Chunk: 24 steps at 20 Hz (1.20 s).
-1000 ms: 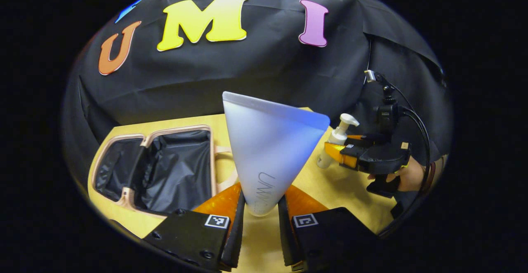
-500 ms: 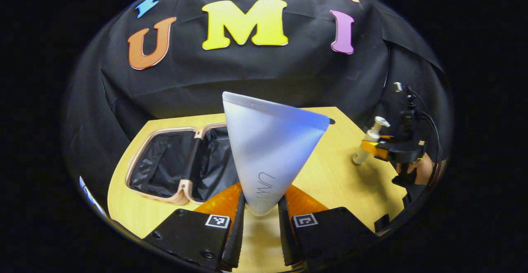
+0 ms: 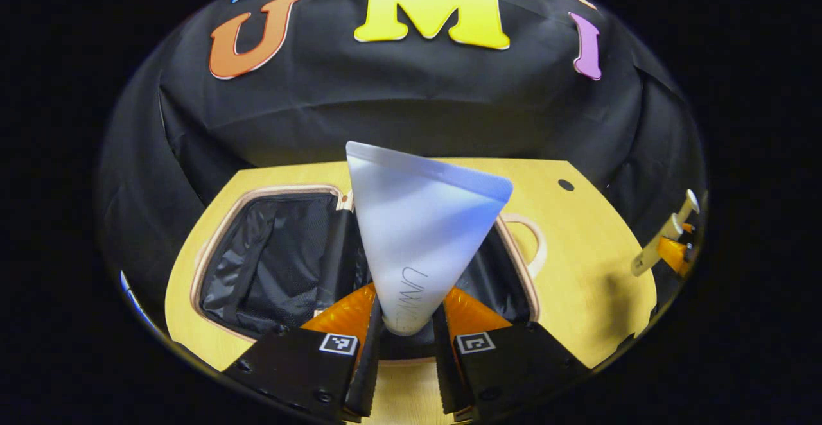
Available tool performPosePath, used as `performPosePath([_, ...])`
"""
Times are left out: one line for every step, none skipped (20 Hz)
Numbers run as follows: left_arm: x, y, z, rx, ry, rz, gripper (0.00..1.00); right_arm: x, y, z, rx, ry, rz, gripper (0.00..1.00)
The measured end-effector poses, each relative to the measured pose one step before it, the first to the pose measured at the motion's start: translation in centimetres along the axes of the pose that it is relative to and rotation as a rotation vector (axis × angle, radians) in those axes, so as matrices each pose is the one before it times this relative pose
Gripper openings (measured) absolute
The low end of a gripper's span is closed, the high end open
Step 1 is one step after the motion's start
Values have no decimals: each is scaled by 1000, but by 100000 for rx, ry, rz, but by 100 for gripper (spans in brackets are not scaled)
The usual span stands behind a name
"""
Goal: First open the suitcase, pack the skin care products into it, and then close the suitcase.
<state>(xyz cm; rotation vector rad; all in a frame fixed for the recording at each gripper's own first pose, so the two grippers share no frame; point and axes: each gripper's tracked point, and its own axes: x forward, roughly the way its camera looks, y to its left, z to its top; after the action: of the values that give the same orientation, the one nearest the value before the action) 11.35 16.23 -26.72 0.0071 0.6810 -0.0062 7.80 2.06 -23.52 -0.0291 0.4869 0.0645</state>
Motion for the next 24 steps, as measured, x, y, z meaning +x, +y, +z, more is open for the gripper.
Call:
performPosePath([794, 141, -724, 26, 2857, 81, 42, -259, 248, 155, 537, -210, -1010, 48])
performPosePath([677, -26, -697, -296, 2557, -570, 42, -215, -33, -223, -268, 272, -1607, 49])
performPosePath([613, 73, -606, -338, 2050, -347, 42, -67, 236, -223, -123, 316, -695, 48])
performPosePath([503, 47, -609, -190, 2440, 192, 42, -132, 263, -214, 90, 414, 100, 48])
performPosePath([593, 83, -700, -113, 2592, 500, 42, -5, 258, -437, -558, 1013, 39, 49])
performPosePath([489, 166, -706, -117, 3143, 764, 42, 69, 77, -603, -785, 1103, -242, 48])
performPosePath([284, 80, -298, -513, 1660, 448, 46, 27, 82, -380, -120, 966, -201, 48])
performPosePath([266, 6, -29, -635, 1232, 98, 42, -5, 232, -127, 659, 786, 466, 49])
performPosePath([75, 121, 361, -112, -1062, 252, 42, 24, 316, -297, 851, 563, 683, 49])
performPosePath([204, -67, 197, 990, 160, 428, 42, 101, 259, -86, 304, 549, 360, 49])
performPosePath([190, -34, 223, 1864, 449, 583, 42, 158, 248, -84, -240, 139, 219, 49])
performPosePath([141, -1, 382, 2022, -242, 896, 42, 65, 246, 94, -229, 152, 429, 49])
performPosePath([585, 44, 222, 1293, 837, 903, 41, 116, 372, 83, -440, -26, 621, 49])
performPosePath([467, 86, 272, 414, 698, 947, 46, 38, 380, 198, -634, -101, 546, 49])
performPosePath([376, 45, 180, -46, 1264, 560, 46, 52, 344, 150, -396, 70, 646, 49])
performPosePath([417, 47, 334, 130, 1236, 288, 41, -49, 449, 333, 37, -205, 1045, 49])
performPosePath([644, 120, 164, -227, 1045, 112, 42, -31, 467, 246, -118, -321, 1036, 48])
performPosePath([397, -12, 113, -28, 520, -17, 41, 12, 381, 303, -683, -250, 447, 49])
performPosePath([261, 75, 48, 77, 352, -102, 46, 4, 327, 279, -1002, -309, 333, 49])
performPosePath([245, 6, 144, -298, 60, 25, 42, -107, 348, 237, -974, -360, 546, 49])
performPosePath([99, 49, -84, -63, 590, 54, 46, -78, 343, 258, -783, -326, 386, 49])
performPosePath([282, 75, -293, -581, 853, 135, 46, -72, 262, 278, -538, -243, 271, 48])
performPosePath([128, 86, -326, -990, 1029, 175, 42, -64, 286, 236, -73, -269, 527, 48])
performPosePath([150, 70, -433, -1099, 1118, 16, 42, -90, 400, 312, 96, -127, 546, 48])
